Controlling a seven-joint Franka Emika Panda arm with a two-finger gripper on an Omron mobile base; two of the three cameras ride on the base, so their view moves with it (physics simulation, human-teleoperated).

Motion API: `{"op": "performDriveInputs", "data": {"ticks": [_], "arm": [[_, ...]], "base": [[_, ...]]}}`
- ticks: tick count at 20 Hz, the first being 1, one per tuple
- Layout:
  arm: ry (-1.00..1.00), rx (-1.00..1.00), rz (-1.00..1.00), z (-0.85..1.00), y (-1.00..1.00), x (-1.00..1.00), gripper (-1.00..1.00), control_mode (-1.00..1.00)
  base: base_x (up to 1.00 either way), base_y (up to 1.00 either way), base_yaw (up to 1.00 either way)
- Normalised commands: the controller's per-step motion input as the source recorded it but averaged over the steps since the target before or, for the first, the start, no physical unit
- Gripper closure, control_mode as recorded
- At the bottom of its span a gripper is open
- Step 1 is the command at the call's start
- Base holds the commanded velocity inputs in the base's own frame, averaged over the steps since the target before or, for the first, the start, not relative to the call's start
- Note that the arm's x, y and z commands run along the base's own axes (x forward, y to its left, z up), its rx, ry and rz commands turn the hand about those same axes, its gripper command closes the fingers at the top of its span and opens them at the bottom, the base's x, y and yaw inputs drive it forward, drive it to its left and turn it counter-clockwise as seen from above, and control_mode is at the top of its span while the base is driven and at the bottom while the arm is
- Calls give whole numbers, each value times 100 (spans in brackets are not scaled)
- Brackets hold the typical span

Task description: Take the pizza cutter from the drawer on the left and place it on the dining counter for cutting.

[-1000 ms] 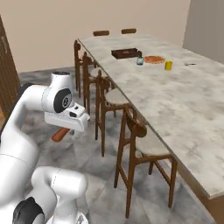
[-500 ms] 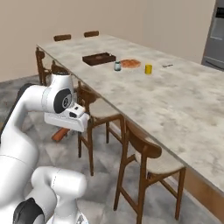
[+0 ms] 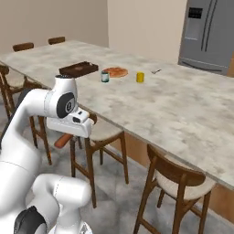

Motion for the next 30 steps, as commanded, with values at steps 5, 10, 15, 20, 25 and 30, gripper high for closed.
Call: {"op": "performDriveInputs", "data": {"ticks": [5, 10, 15, 20, 25, 30], "arm": [[0, 0, 0, 0, 0, 0, 100, 100], [0, 0, 0, 0, 0, 0, 100, 100], [0, 0, 0, 0, 0, 0, 100, 100], [0, 0, 0, 0, 0, 0, 100, 100], [0, 0, 0, 0, 0, 0, 100, 100], [0, 0, 0, 0, 0, 0, 100, 100]], "base": [[58, 100, -43], [42, 100, -41], [21, 100, -37], [2, 100, -33], [19, 100, -30], [33, 100, -29]]}}
